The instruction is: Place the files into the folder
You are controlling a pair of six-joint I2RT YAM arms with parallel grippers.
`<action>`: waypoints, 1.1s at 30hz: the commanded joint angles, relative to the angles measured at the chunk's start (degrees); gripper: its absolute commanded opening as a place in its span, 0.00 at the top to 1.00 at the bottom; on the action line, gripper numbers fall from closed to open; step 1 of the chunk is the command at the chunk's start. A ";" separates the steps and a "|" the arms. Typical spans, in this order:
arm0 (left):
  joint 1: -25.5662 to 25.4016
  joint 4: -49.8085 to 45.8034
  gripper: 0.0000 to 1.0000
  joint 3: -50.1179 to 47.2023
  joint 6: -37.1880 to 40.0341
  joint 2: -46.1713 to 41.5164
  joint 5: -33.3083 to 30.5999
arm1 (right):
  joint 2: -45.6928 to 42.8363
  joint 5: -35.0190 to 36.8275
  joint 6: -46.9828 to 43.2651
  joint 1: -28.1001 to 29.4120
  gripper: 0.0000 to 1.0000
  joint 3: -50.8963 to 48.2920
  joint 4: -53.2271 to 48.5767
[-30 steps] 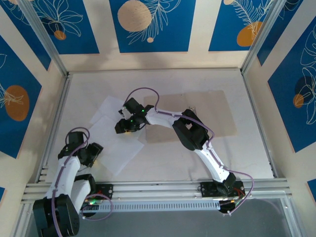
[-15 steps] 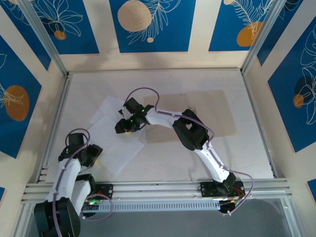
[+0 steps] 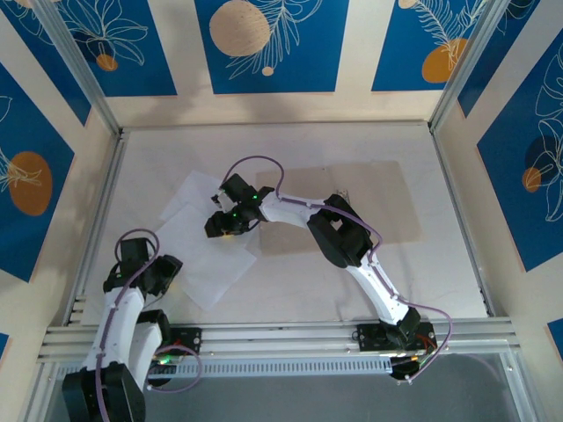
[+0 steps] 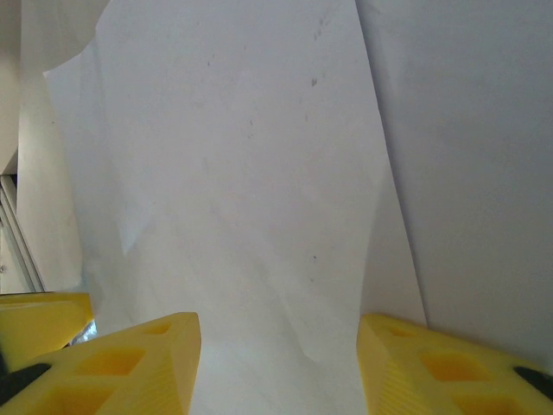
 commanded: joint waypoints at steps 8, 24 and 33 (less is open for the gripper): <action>0.57 -2.83 0.57 0.46 -2.85 -5.33 1.50 | 0.04 -2.94 2.32 -1.46 0.48 -3.54 -1.23; 0.63 -1.88 0.59 -0.38 -6.77 -9.70 4.96 | 0.11 -6.01 3.97 -2.46 0.48 -4.71 0.77; 0.63 -3.76 0.59 -2.27 -6.44 -9.79 4.88 | 0.07 -7.52 5.09 -3.07 0.48 -5.42 2.11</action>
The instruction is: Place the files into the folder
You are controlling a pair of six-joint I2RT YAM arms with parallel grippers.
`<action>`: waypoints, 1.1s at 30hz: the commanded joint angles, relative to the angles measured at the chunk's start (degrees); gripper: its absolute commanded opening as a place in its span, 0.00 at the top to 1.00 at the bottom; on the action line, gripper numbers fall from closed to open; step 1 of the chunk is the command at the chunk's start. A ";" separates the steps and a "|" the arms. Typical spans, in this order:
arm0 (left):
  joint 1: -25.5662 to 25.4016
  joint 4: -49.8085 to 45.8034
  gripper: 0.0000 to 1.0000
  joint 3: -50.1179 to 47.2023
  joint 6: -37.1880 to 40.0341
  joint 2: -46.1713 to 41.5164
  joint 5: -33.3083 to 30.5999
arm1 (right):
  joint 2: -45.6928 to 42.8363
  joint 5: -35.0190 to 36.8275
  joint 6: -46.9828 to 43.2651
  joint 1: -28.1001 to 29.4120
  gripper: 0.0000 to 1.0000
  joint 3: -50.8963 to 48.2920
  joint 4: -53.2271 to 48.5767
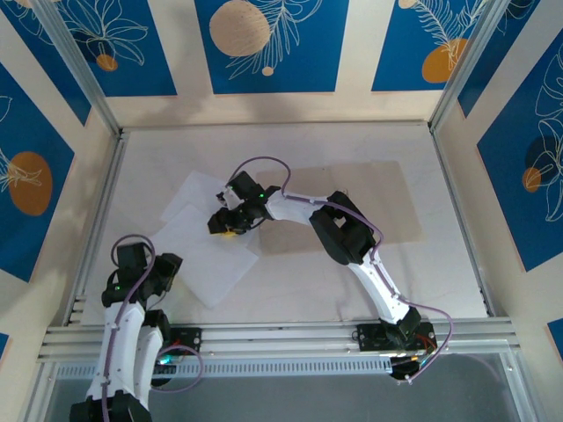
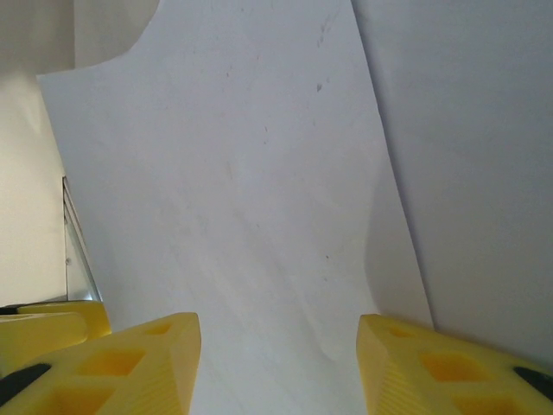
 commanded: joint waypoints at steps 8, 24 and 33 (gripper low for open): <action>0.55 -4.09 0.59 -2.29 2.35 -0.63 -0.92 | 0.49 -0.67 1.36 -0.64 0.48 -2.38 -2.83; 0.55 1.61 0.62 -3.92 4.14 2.54 -0.91 | 0.76 -0.91 1.69 -0.81 0.48 -2.38 -2.83; 0.59 0.96 0.69 -4.01 3.44 -1.26 -0.35 | 0.89 -0.78 1.69 -0.87 0.48 -2.27 -2.94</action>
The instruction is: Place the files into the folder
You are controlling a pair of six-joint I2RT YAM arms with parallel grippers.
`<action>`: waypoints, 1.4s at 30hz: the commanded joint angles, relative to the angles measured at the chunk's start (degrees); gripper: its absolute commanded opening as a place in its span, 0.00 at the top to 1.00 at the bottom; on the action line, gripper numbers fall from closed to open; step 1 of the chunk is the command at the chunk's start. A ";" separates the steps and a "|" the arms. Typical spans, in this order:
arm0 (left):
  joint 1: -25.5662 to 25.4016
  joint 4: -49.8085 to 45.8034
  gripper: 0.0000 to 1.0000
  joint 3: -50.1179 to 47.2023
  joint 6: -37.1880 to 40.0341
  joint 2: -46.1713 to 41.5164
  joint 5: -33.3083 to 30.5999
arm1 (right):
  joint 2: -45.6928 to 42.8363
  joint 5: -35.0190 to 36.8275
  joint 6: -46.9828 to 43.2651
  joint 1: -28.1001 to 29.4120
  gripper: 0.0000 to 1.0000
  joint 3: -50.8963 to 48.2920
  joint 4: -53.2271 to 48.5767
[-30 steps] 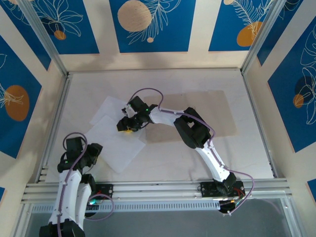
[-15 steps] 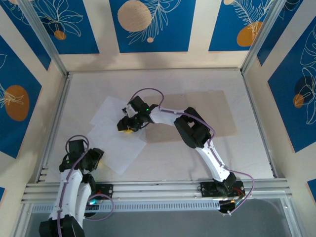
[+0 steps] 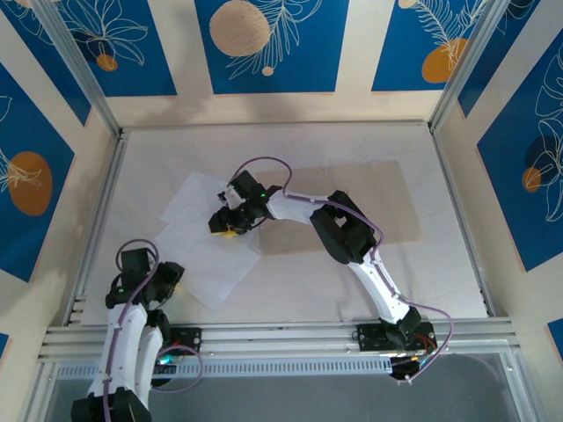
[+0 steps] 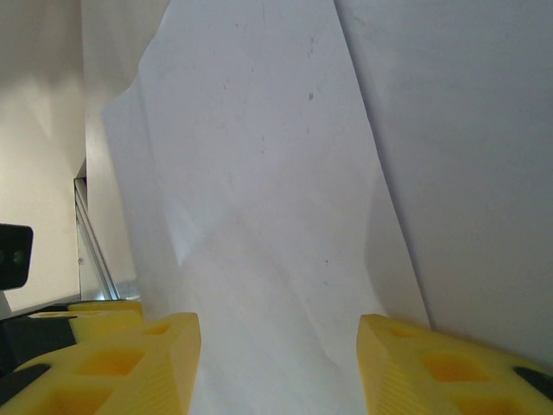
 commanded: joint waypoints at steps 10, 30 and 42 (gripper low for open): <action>0.61 -1.87 0.81 0.10 -0.49 -3.20 -0.87 | 0.75 -0.43 0.94 -0.91 0.48 -1.67 -3.08; 0.55 -7.39 1.00 17.05 3.25 -0.80 -0.21 | -11.35 -14.63 3.51 -8.72 0.40 2.71 -6.81; 0.44 -15.76 1.00 45.13 11.04 19.54 14.26 | -29.97 -28.23 24.24 -14.66 0.33 -23.10 18.67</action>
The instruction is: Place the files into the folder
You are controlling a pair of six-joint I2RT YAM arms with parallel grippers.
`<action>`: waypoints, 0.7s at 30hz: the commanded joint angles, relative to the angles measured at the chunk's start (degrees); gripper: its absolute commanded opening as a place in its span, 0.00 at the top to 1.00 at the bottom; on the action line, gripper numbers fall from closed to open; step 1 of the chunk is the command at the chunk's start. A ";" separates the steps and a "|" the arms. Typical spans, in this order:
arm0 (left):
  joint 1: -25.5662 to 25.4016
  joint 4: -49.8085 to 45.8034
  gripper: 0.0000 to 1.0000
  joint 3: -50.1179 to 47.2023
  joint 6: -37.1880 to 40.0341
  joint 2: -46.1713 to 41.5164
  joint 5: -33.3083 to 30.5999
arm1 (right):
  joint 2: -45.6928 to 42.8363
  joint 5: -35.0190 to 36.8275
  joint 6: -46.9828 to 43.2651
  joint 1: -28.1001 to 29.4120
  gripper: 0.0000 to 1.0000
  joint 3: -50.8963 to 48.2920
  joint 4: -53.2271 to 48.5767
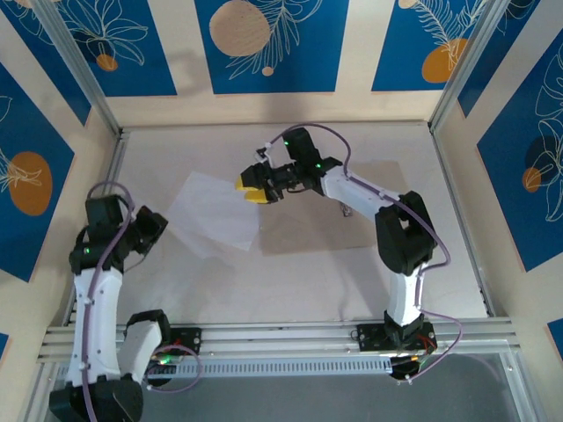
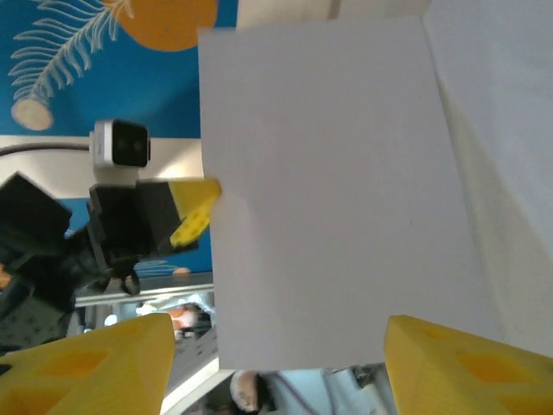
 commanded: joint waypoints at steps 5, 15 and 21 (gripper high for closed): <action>-0.79 -8.40 1.00 17.19 4.82 10.78 14.37 | -9.29 -6.53 20.51 -3.91 0.29 -17.91 24.84; -16.08 -5.00 1.00 33.68 -3.57 20.02 18.75 | -17.51 -3.78 37.95 -8.89 0.23 -33.58 46.92; -27.15 1.65 1.00 41.57 -11.31 23.95 16.61 | -17.81 -0.36 48.58 -10.67 0.20 -39.69 65.64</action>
